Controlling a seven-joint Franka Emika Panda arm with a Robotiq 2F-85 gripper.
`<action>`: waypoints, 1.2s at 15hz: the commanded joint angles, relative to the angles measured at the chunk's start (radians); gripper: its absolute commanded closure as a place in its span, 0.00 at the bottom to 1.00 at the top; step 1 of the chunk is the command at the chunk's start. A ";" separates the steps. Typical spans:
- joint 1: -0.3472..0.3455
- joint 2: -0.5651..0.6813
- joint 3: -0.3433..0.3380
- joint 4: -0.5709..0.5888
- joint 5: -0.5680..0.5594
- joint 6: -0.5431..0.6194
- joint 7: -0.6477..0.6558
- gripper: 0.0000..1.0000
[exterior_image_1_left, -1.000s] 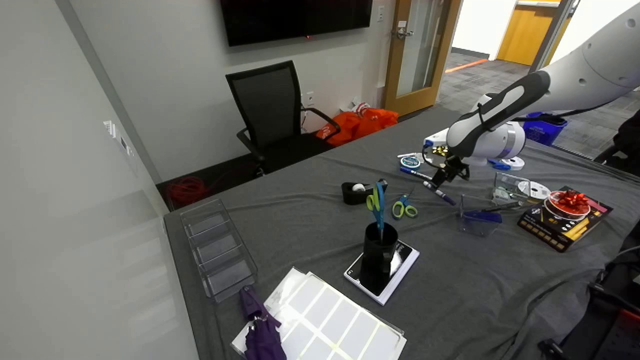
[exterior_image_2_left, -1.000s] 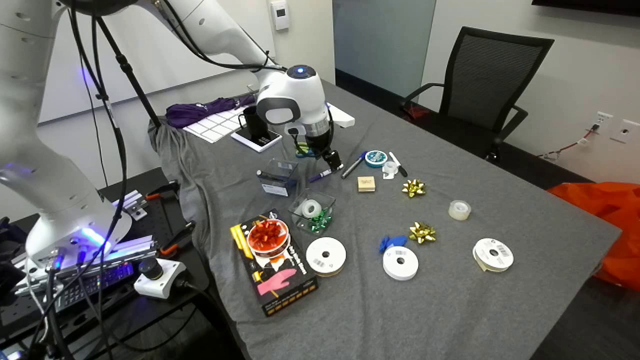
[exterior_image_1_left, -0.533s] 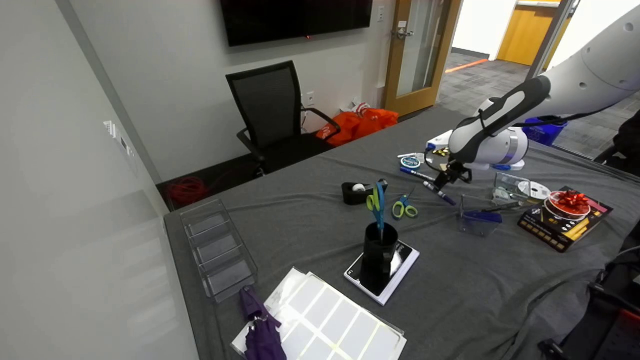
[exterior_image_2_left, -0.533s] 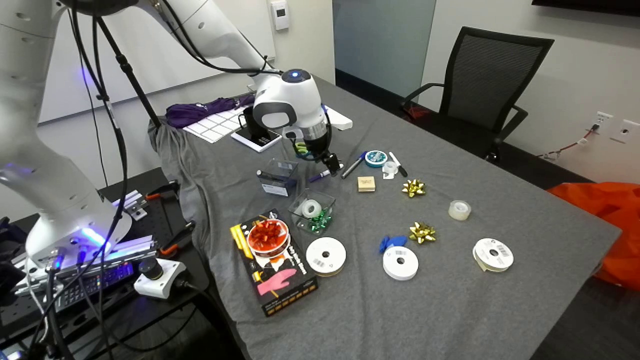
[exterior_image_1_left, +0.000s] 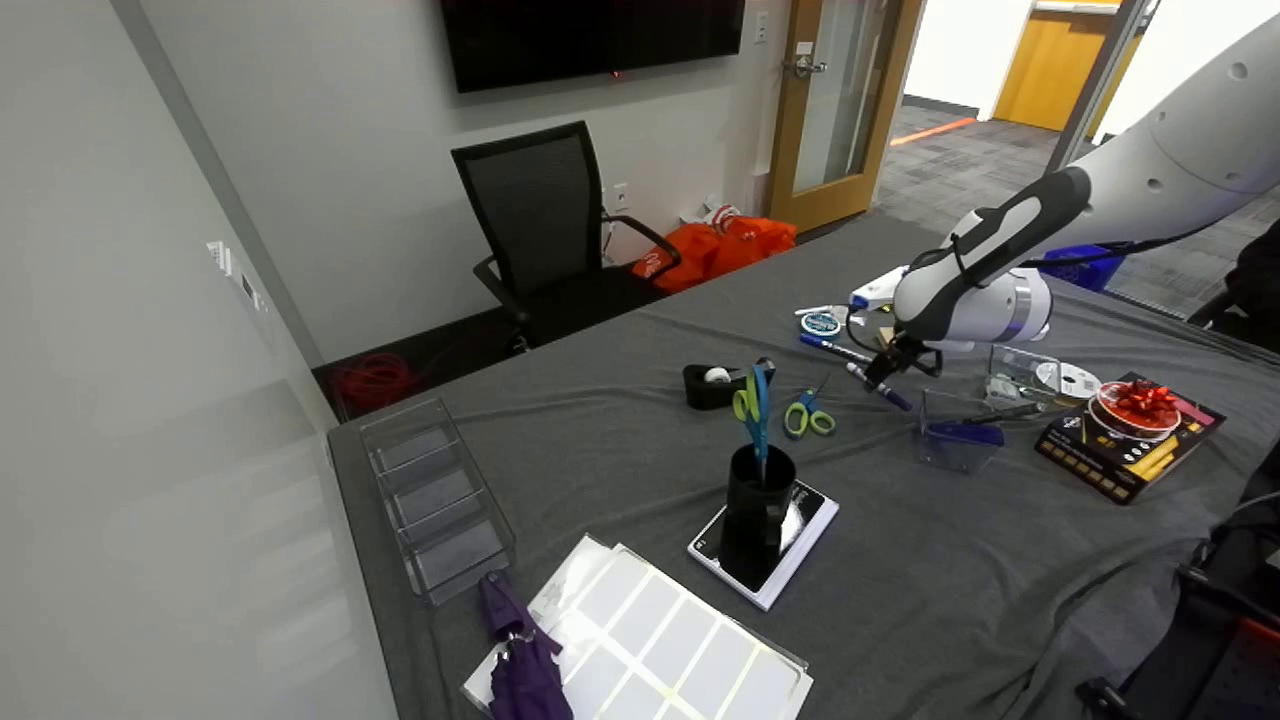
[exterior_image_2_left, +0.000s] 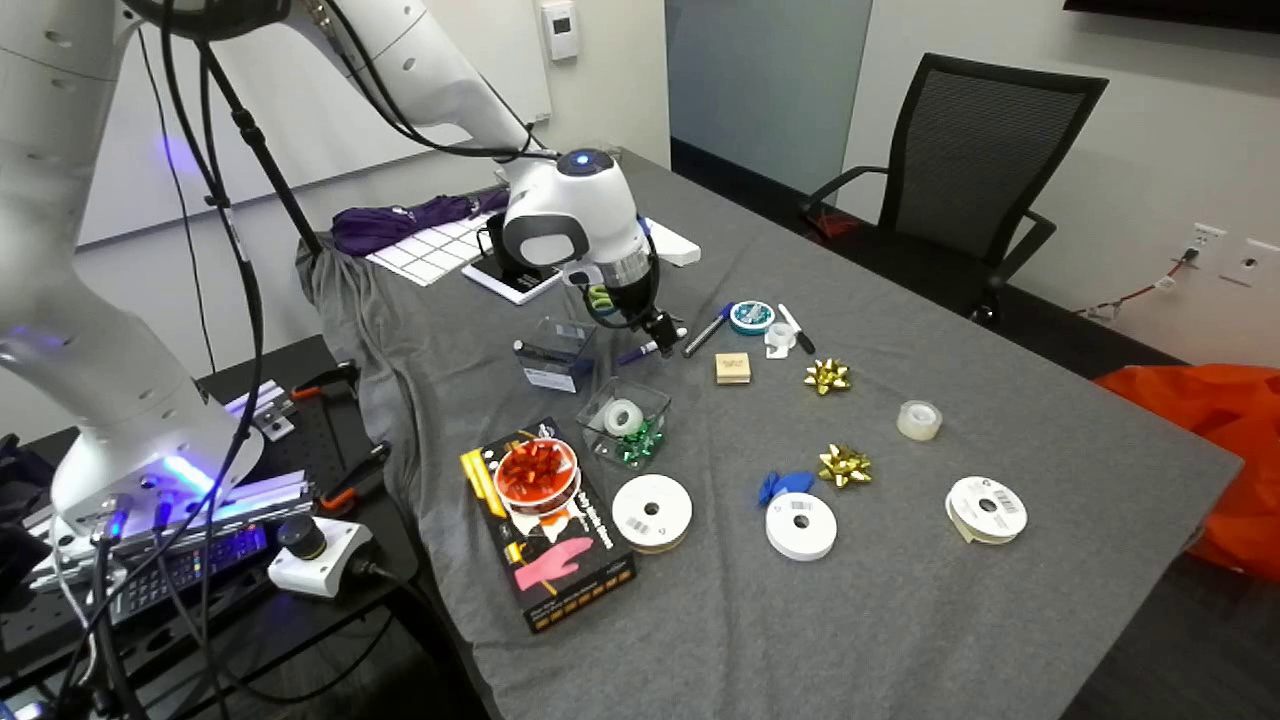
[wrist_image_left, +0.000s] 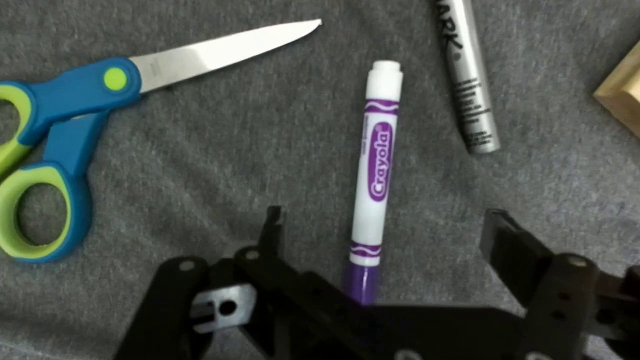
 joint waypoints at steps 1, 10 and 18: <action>-0.019 0.018 0.026 -0.003 0.012 0.047 0.000 0.07; -0.022 0.019 0.025 0.003 0.012 0.033 0.014 0.83; -0.004 -0.005 -0.002 -0.011 -0.007 0.015 0.020 0.35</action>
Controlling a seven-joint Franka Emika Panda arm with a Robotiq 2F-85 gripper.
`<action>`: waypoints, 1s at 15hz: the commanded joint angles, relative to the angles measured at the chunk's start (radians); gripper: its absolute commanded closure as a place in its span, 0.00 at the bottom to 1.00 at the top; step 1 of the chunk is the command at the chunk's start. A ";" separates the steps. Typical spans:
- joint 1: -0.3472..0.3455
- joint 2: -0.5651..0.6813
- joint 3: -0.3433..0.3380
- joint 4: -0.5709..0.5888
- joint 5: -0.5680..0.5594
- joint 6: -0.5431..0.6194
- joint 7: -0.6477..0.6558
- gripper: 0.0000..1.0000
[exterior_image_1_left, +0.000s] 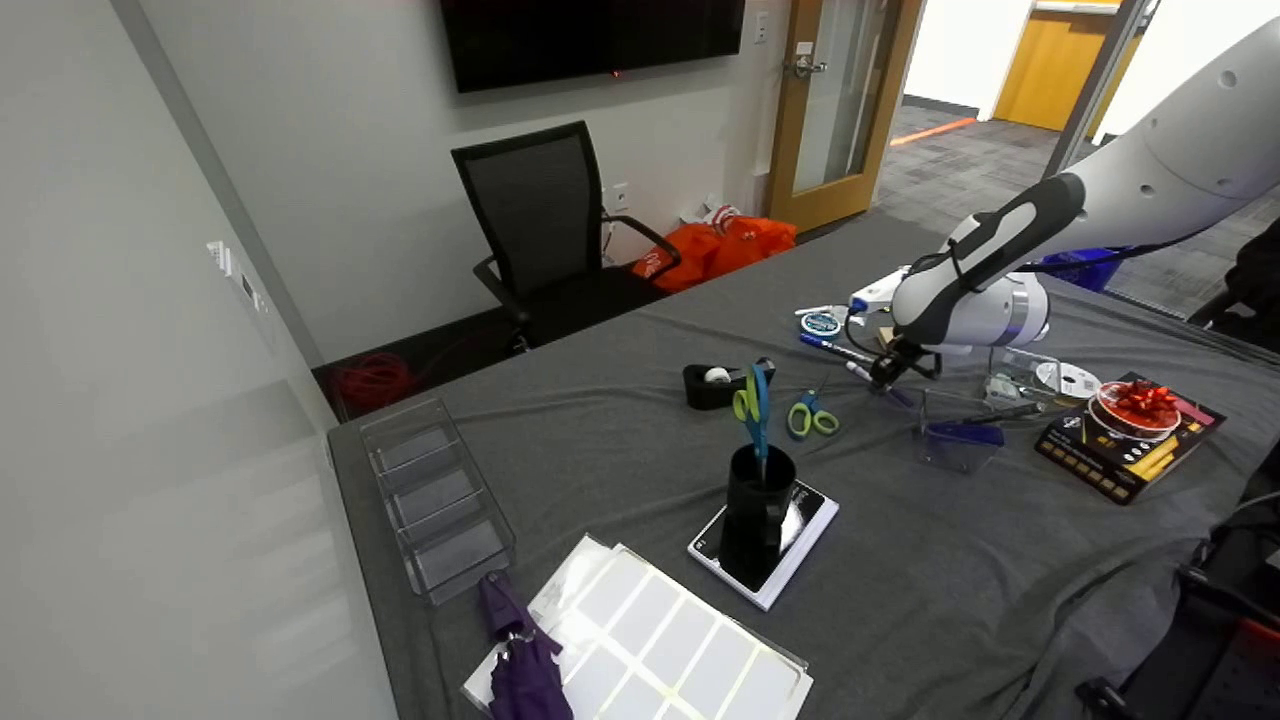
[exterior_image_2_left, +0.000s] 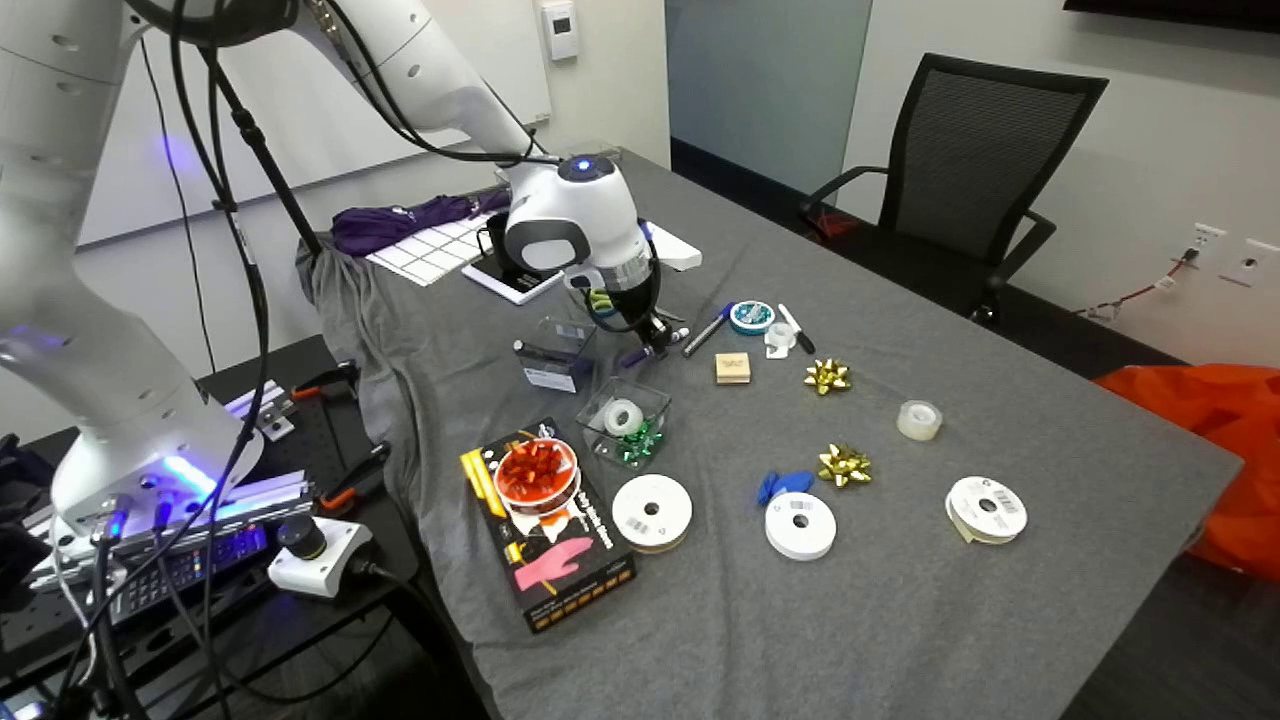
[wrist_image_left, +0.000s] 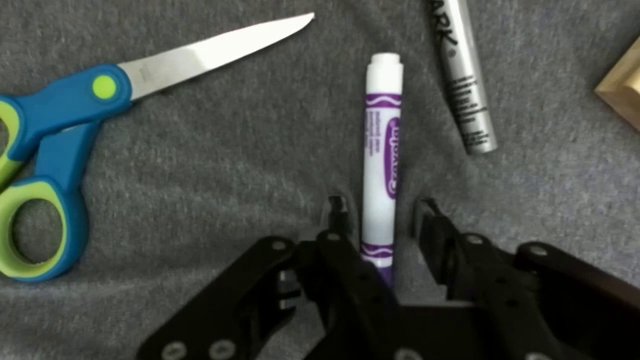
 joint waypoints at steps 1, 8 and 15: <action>0.003 -0.025 -0.007 -0.022 -0.010 0.001 0.008 0.29; 0.009 -0.031 0.003 -0.022 -0.002 0.003 0.016 0.09; 0.010 -0.027 0.007 -0.019 -0.001 0.003 0.024 0.66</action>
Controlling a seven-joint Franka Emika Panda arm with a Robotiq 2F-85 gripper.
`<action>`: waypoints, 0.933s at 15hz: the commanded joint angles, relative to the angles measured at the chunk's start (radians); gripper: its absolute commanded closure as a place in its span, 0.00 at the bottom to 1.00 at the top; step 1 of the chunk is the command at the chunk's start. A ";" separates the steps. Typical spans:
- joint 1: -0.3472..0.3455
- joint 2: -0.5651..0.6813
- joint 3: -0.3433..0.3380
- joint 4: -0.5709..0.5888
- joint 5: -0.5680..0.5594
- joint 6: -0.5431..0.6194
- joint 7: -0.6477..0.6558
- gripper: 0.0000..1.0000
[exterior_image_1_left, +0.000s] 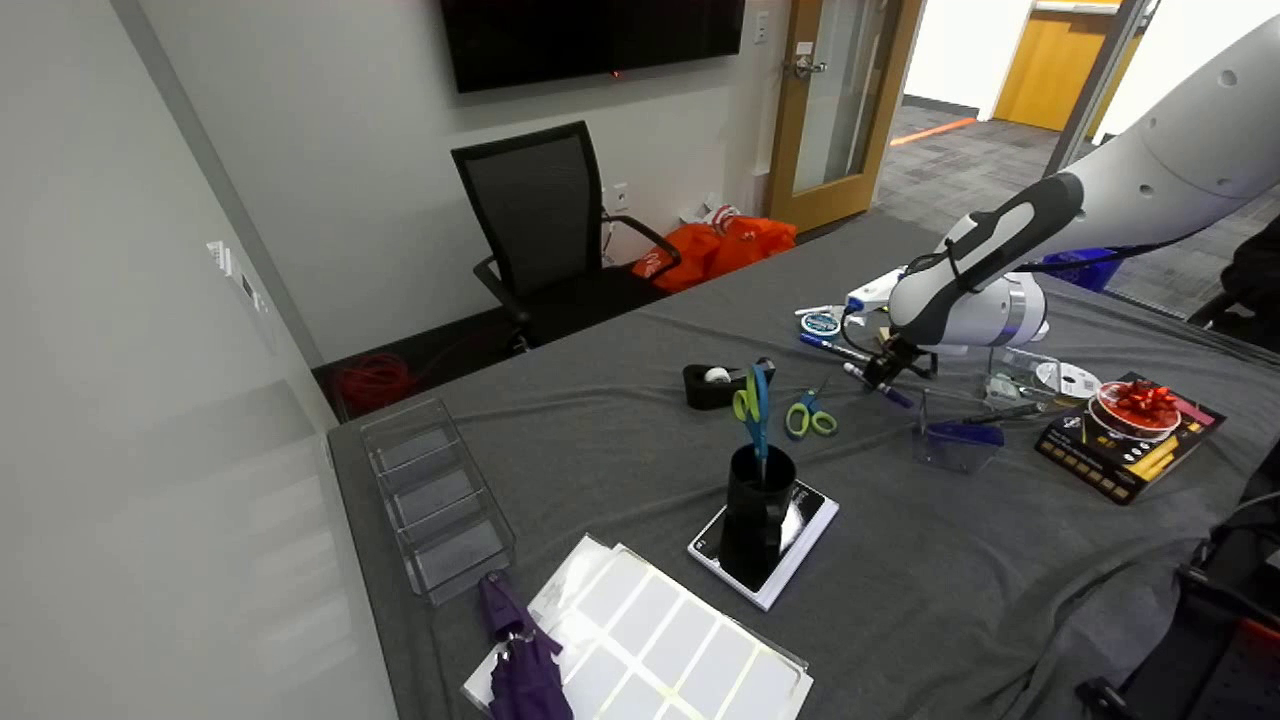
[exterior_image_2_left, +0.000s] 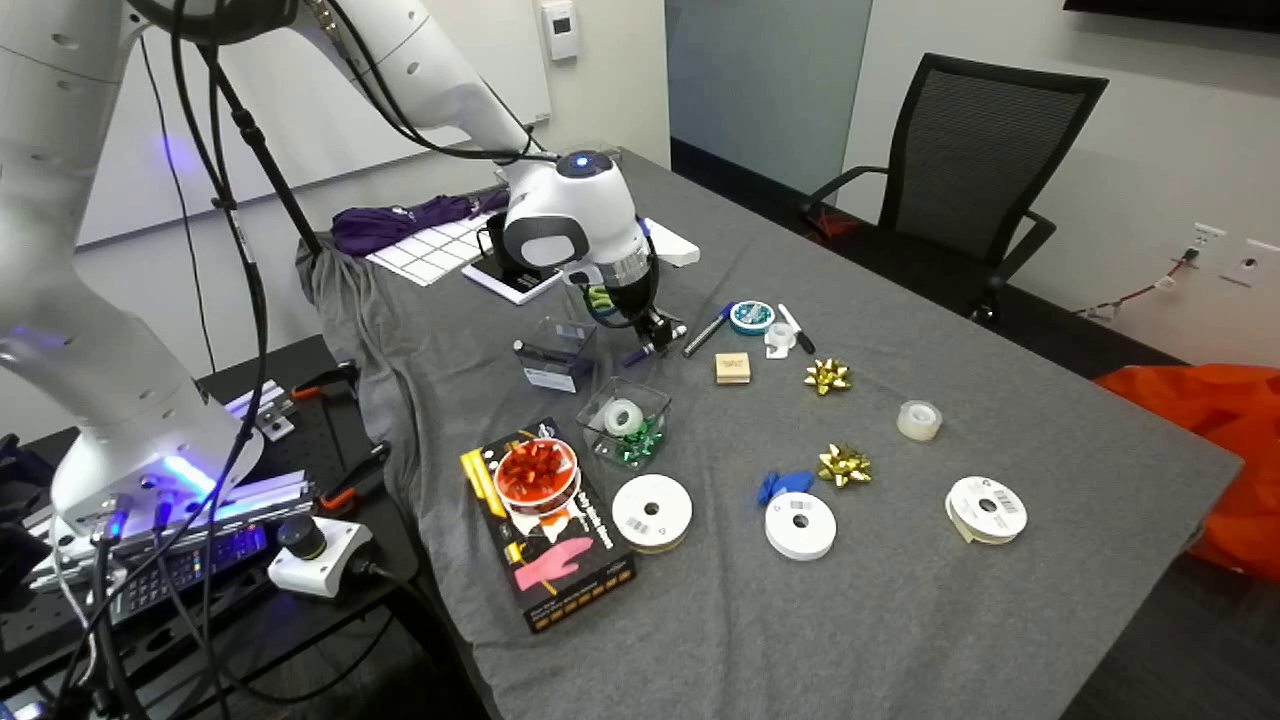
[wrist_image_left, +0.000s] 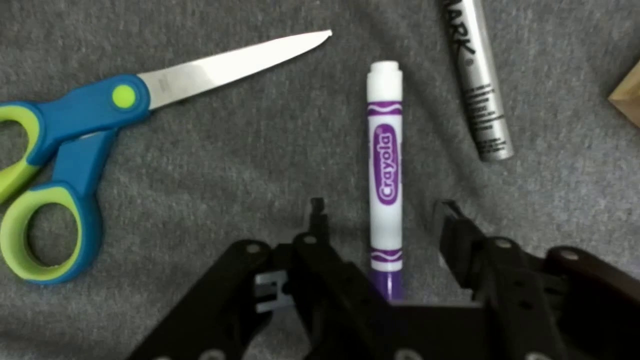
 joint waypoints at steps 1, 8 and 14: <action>-0.004 -0.025 0.008 -0.020 -0.001 0.002 0.010 0.72; -0.002 -0.071 -0.001 -0.033 -0.009 -0.043 0.012 0.96; -0.003 -0.239 -0.009 -0.049 -0.020 -0.227 0.063 0.96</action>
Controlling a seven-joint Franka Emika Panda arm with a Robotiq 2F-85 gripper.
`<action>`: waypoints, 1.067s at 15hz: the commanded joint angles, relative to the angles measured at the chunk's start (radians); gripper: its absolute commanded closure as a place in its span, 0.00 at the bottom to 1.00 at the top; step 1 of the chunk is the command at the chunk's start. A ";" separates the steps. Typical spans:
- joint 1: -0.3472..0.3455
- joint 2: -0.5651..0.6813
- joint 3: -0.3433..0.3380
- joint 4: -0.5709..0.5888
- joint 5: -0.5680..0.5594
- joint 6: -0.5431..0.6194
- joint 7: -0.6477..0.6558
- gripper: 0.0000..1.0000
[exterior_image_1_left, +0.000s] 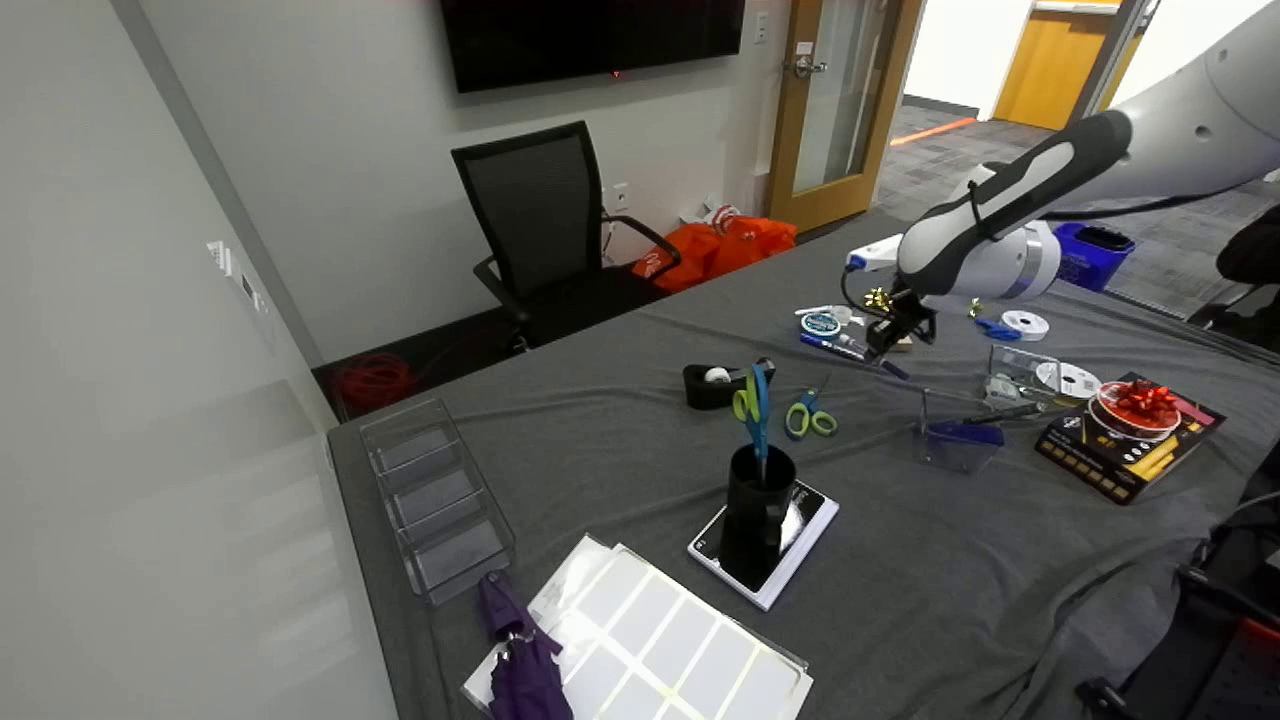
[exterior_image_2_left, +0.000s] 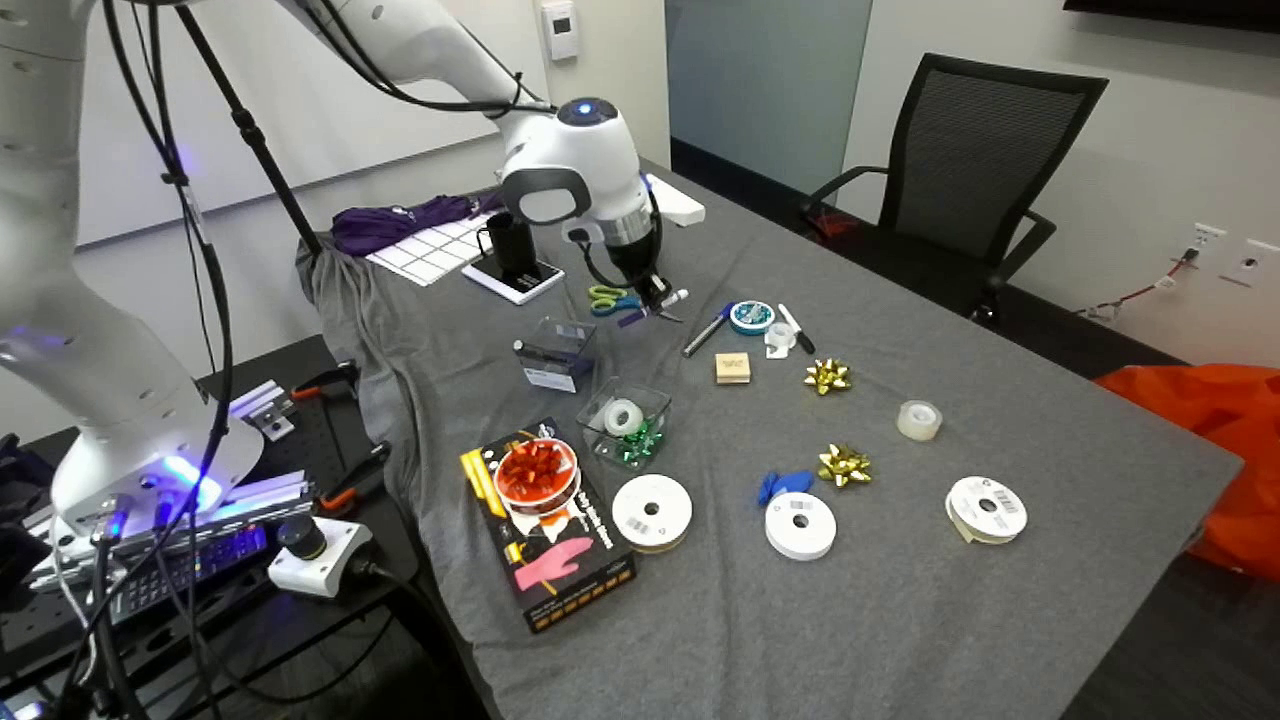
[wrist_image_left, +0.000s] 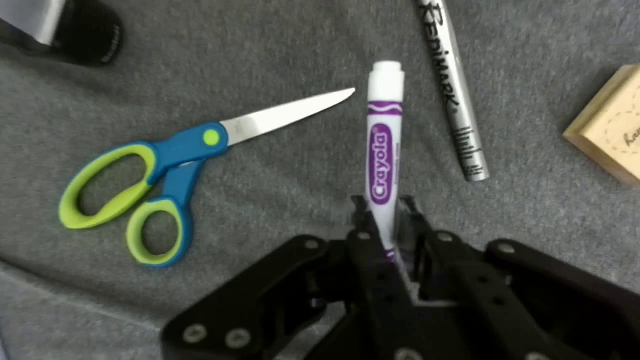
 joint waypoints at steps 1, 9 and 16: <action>0.006 -0.129 -0.015 -0.045 -0.031 -0.125 0.059 0.96; 0.480 -0.120 -0.577 -0.058 0.091 -0.423 0.038 0.96; 0.899 0.038 -1.034 -0.081 0.140 -0.783 0.038 0.96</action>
